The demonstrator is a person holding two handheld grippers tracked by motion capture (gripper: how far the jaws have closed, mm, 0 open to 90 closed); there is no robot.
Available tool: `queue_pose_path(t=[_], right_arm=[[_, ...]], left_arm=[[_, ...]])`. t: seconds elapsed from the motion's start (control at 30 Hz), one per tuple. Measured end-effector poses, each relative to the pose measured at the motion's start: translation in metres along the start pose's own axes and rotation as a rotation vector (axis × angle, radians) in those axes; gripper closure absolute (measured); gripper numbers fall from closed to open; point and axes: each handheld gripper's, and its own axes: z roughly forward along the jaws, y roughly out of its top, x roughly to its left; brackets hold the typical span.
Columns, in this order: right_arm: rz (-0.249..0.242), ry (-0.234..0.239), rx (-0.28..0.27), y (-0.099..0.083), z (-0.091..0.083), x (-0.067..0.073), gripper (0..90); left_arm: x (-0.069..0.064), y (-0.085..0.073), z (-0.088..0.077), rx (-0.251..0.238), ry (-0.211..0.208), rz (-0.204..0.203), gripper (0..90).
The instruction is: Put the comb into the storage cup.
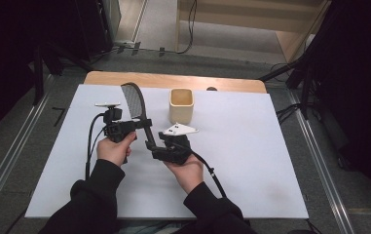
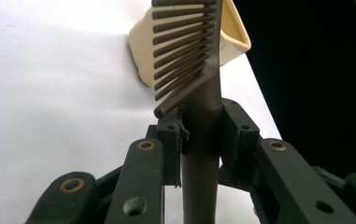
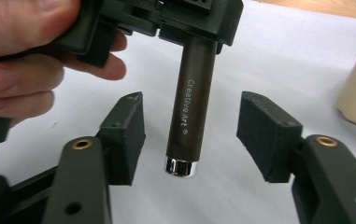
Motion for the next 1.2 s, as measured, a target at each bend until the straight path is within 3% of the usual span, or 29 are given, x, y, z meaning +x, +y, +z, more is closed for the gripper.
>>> queue_pose_path(t=[0.3,0.6,0.67,0.87,1.2], right_arm=[[-0.033,0.051,0.028,0.000,-0.006,-0.005,35.0],[-0.019,0.107,0.033,-0.004,-0.015,-0.017,30.2],[-0.046,0.128,0.032,-0.005,-0.018,-0.019,28.7],[-0.038,0.147,0.043,-0.006,-0.025,-0.025,28.6],[-0.076,0.150,0.056,-0.013,-0.036,-0.033,26.5]], left_arm=[[0.000,0.000,-0.001,0.010,0.017,0.035,72.5],[0.000,0.000,-0.002,0.013,0.043,0.082,72.5],[0.000,0.000,-0.002,0.015,0.045,0.089,72.5],[0.000,-0.001,-0.001,0.023,0.048,0.097,72.5],[0.000,-0.001,0.000,0.029,0.048,0.108,72.5]])
